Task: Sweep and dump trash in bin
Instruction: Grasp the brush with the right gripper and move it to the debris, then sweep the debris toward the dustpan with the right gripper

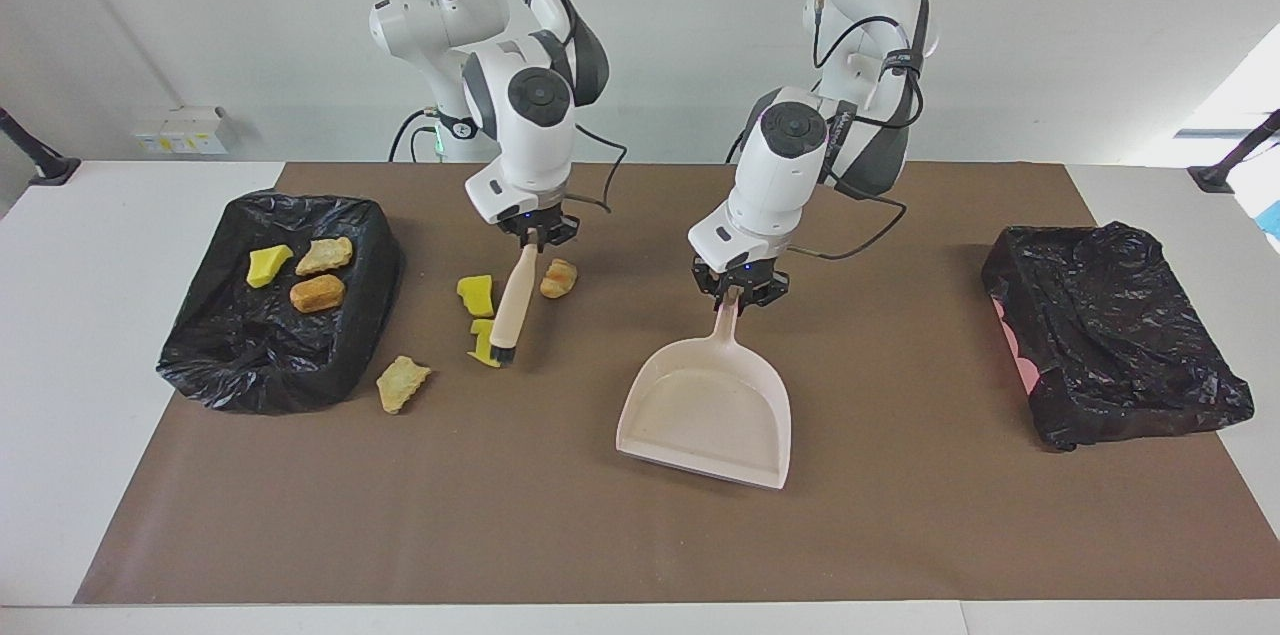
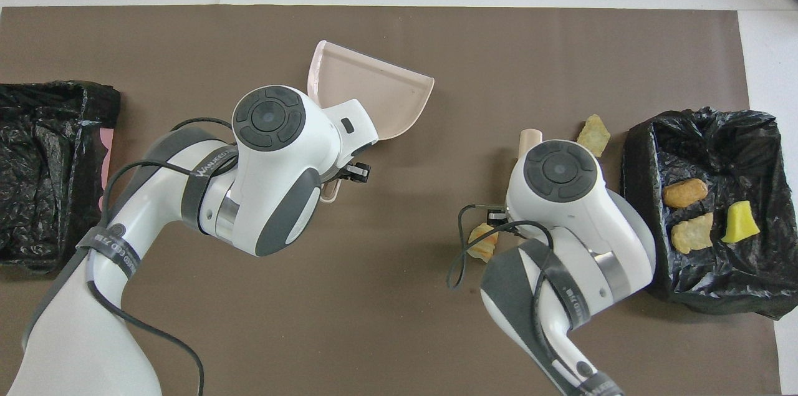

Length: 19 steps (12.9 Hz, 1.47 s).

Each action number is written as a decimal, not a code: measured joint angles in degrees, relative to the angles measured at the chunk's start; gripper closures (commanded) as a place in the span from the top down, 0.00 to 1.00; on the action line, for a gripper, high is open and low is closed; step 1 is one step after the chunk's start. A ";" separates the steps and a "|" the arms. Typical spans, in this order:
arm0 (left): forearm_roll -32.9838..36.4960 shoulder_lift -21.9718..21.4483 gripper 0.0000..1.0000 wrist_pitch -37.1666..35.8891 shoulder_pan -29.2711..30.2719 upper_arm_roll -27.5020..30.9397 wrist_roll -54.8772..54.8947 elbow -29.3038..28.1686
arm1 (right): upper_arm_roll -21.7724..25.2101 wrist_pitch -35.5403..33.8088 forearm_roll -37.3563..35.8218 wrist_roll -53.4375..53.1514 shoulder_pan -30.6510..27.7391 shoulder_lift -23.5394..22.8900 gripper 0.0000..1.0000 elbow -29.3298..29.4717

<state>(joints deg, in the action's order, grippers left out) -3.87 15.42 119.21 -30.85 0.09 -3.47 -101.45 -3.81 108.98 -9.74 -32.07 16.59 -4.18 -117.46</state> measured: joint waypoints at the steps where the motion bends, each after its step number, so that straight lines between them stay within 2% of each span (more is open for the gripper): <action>1: 0.13 -0.53 0.00 -1.70 1.14 0.03 6.18 -0.03 | 0.04 0.55 -2.22 3.37 -2.70 -0.81 0.00 0.50; 4: 0.27 -2.90 0.00 -7.55 7.09 0.13 27.53 -0.02 | 0.12 3.31 -9.51 11.37 -9.63 -2.83 0.00 1.35; 6: 0.28 -4.80 0.00 -11.12 10.92 0.23 41.93 -0.25 | 0.11 3.59 -15.41 12.24 -10.99 -3.78 0.00 1.39; 9: 2.12 -6.62 0.00 -12.14 12.80 0.26 55.46 -3.26 | 0.10 3.93 -21.40 12.24 -12.35 -5.50 0.00 1.38; 14: 3.51 -12.70 0.00 -7.70 12.82 0.01 59.86 -15.59 | -0.78 4.65 -20.72 12.54 -12.70 -7.19 0.00 0.55; 17: 3.59 -16.21 0.00 -2.79 12.82 -0.05 59.88 -22.64 | -1.01 4.49 -13.33 13.99 -9.42 -7.11 0.00 0.17; 19: 3.60 -16.79 0.00 -0.38 12.78 -0.27 59.92 -24.54 | -1.05 2.97 -10.42 14.95 -7.13 -6.74 0.00 0.17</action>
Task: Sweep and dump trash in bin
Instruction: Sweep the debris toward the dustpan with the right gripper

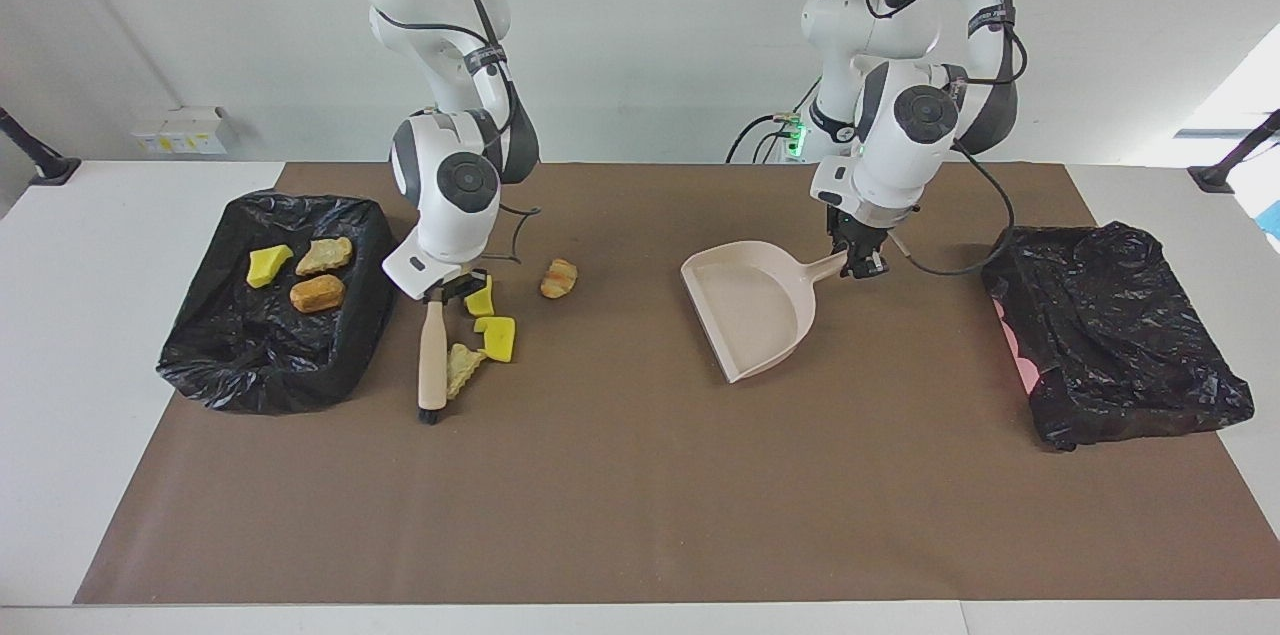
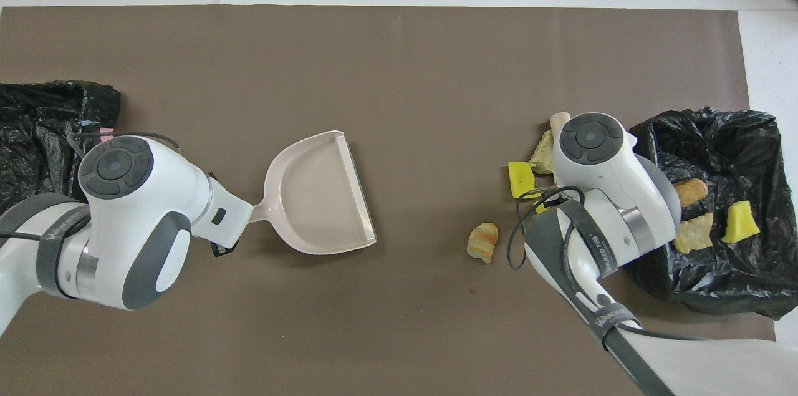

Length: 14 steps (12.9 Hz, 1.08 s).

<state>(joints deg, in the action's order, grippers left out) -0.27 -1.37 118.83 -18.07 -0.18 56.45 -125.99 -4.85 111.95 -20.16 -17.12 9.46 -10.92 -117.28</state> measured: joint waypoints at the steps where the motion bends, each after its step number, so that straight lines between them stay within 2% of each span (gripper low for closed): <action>1: 0.00 0.01 0.00 1.35 -0.20 -0.11 0.02 -0.36 | -0.01 -1.06 0.47 1.38 0.83 0.34 0.00 0.03; 5: 0.00 0.70 0.00 5.07 -3.29 -0.57 -2.79 -1.40 | 0.17 -6.79 2.99 5.18 -0.87 3.78 0.00 -0.12; 7: 0.00 0.75 0.00 5.09 -4.55 -0.64 -4.32 -2.56 | 0.28 -7.60 5.17 4.51 -1.68 6.99 0.00 -3.26; 11: 0.07 1.06 0.00 5.17 -6.89 -0.67 -7.66 -3.48 | 0.14 0.89 9.55 1.40 -1.51 13.20 0.00 -15.26; 14: 0.17 1.45 0.00 5.23 -7.17 -0.63 -8.88 -3.50 | 0.11 5.98 10.14 -4.98 0.79 13.03 0.00 -16.97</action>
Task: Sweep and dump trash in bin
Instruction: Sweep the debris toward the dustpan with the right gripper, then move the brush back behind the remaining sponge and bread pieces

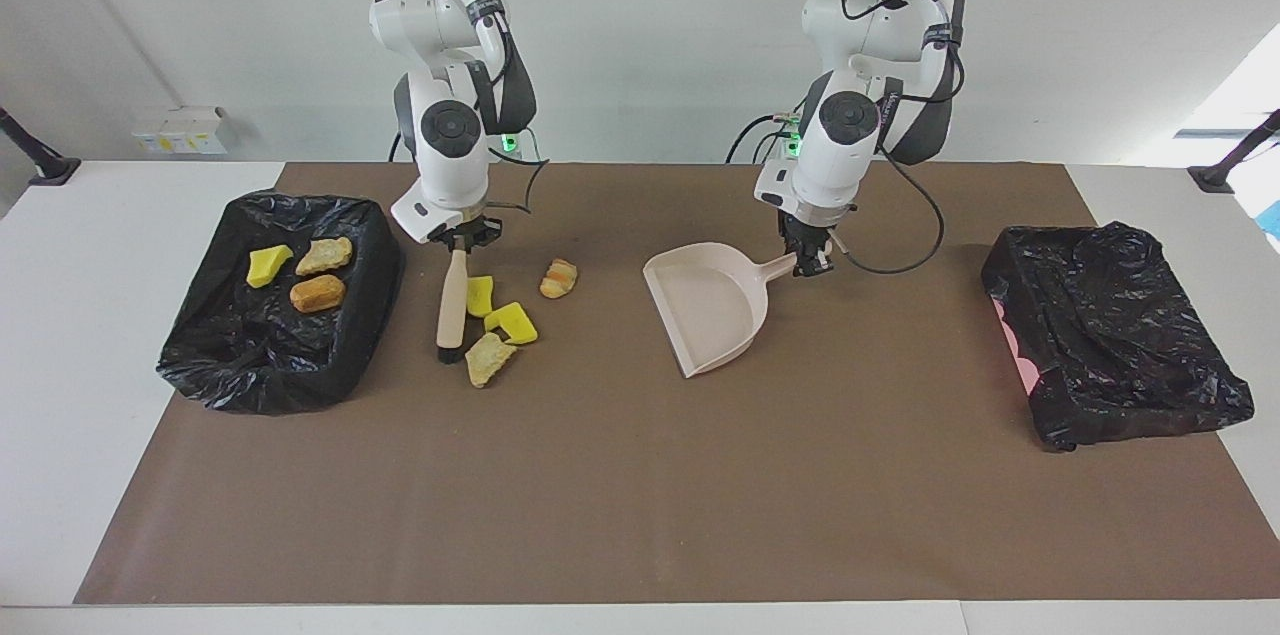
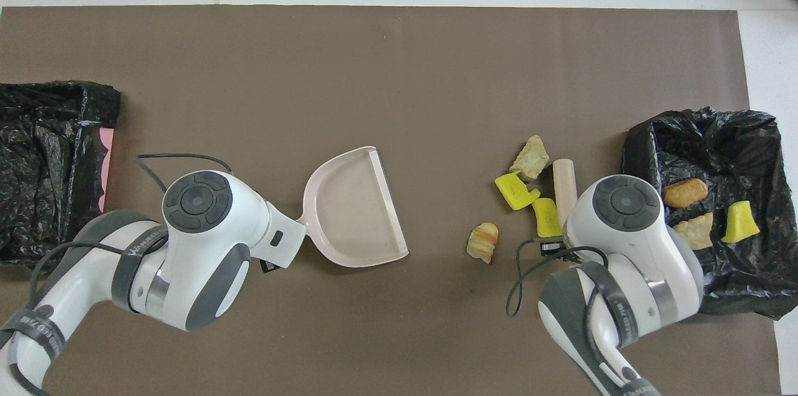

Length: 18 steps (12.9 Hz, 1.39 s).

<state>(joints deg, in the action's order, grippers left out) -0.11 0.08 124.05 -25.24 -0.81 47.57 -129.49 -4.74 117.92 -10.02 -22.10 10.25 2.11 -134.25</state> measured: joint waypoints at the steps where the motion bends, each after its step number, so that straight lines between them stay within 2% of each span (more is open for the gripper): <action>1: 0.00 0.00 0.00 0.03 0.00 0.01 -0.27 0.00 | -0.01 0.77 0.16 -1.57 1.25 -0.72 0.00 0.29; 9: 0.00 0.00 0.00 0.09 0.00 0.04 -0.97 0.00 | -0.26 1.56 7.10 -2.83 11.16 -12.68 0.00 14.80; 13: 0.00 0.00 0.00 0.37 0.02 0.19 -5.18 0.00 | -2.34 2.64 14.21 6.47 14.17 -13.78 0.00 16.30; 16: 0.00 0.00 0.00 0.59 0.05 0.26 -6.25 0.00 | -6.48 2.27 14.70 9.25 14.39 -13.79 0.00 16.51; 18: 0.00 0.00 0.00 0.62 0.05 0.27 -6.29 0.00 | -7.70 -0.40 15.85 9.25 14.49 -13.77 0.00 17.75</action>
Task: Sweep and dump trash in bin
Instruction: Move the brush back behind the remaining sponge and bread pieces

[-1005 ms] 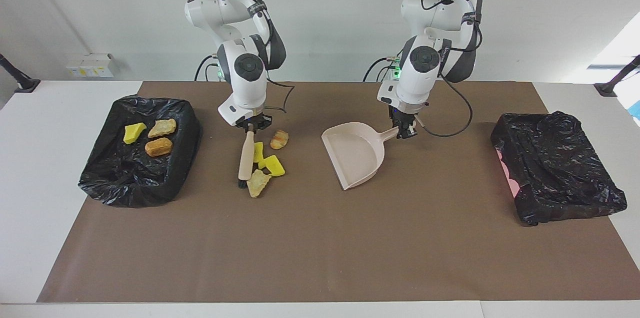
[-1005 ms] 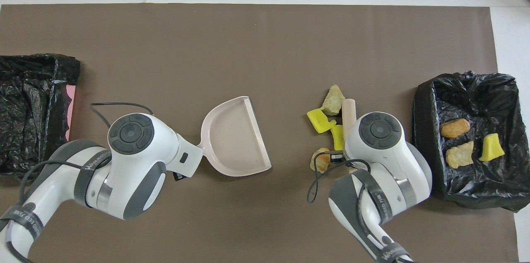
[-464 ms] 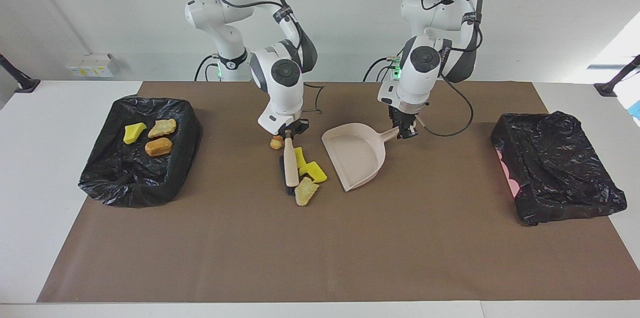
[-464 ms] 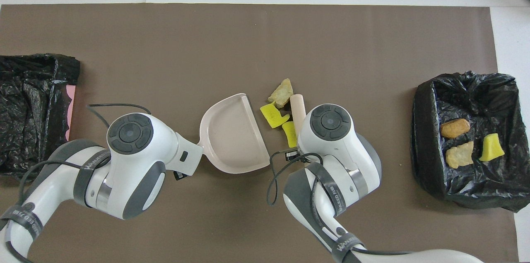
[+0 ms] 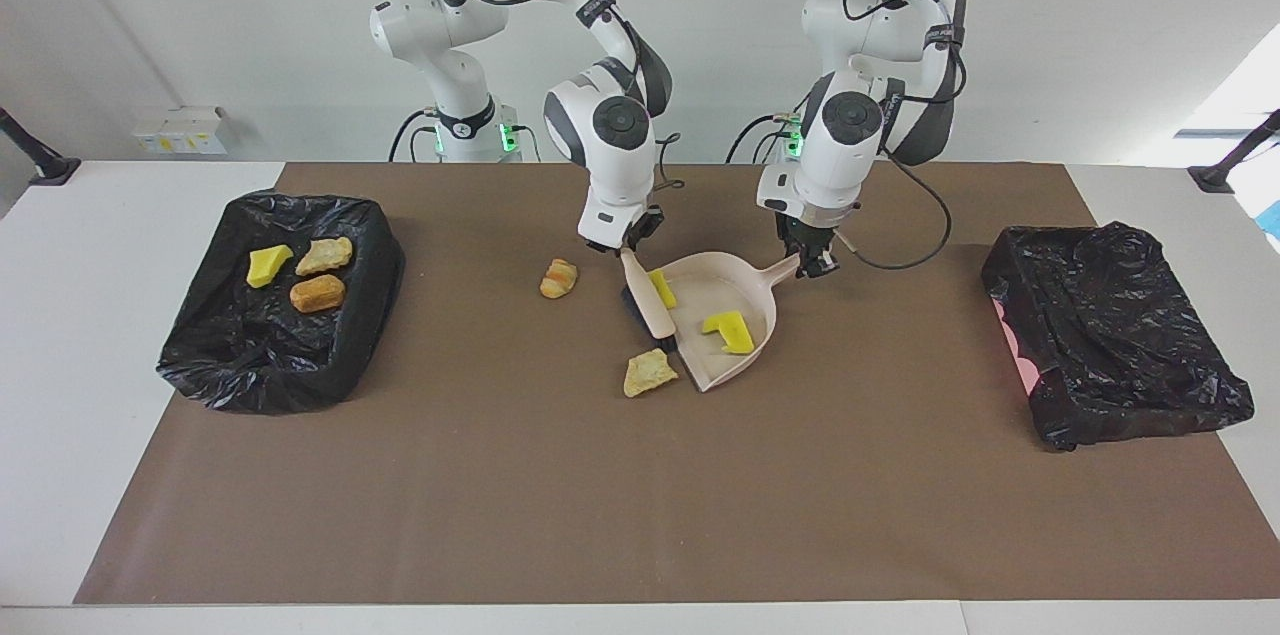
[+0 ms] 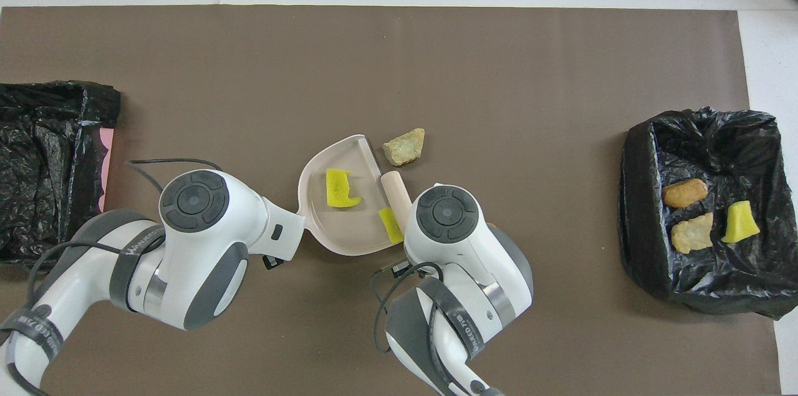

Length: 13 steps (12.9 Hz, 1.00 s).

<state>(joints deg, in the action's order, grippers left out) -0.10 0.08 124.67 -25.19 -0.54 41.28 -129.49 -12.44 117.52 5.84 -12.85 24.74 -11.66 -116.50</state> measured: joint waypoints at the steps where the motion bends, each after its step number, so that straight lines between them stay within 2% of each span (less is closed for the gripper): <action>1: 0.00 0.00 0.00 0.01 0.00 0.00 0.00 0.00 | 0.01 -2.55 0.55 0.00 -0.09 0.12 0.00 1.31; 3: 0.00 0.00 0.00 0.01 0.00 0.00 -0.04 0.00 | 0.28 -8.61 0.92 -0.15 -1.34 1.92 0.00 3.31; 6: 0.00 0.00 0.00 0.14 0.02 0.05 -0.34 0.00 | 0.43 -17.20 1.05 -4.98 -4.01 7.20 0.00 3.03; 13: 0.00 0.02 0.00 0.26 0.03 0.08 -0.50 0.00 | 0.49 -18.62 0.77 -26.36 -4.86 13.73 0.00 -8.51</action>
<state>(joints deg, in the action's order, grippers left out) -0.10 0.10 124.93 -25.15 -0.45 40.78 -129.49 -11.95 98.90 6.61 -39.21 19.88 2.08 -125.01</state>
